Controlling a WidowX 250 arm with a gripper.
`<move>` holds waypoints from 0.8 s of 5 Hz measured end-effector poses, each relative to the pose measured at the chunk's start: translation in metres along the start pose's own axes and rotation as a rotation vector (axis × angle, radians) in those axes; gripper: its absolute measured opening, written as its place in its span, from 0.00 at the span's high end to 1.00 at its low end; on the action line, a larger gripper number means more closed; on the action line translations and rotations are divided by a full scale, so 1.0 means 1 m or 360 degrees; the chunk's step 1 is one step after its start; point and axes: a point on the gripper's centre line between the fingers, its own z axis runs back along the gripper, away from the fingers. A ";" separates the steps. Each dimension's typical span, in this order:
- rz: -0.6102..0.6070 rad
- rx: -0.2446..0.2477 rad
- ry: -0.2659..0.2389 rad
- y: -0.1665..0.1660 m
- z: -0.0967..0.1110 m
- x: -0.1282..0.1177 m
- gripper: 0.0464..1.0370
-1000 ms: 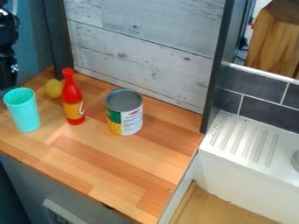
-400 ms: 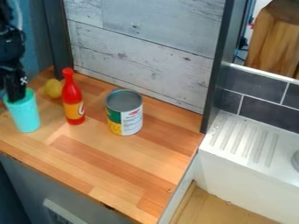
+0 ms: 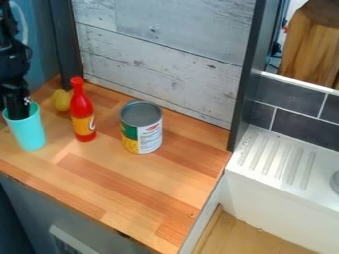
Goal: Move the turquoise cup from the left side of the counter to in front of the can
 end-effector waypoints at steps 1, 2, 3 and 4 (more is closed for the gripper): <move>-0.0003 0.0010 -0.0014 0.000 0.000 0.002 0.33; 0.0012 0.0014 -0.0020 0.001 0.000 0.002 0.59; 0.0022 -0.0012 -0.0023 -0.001 0.000 0.002 0.81; 0.0016 -0.0082 -0.0024 -0.008 0.001 0.002 0.93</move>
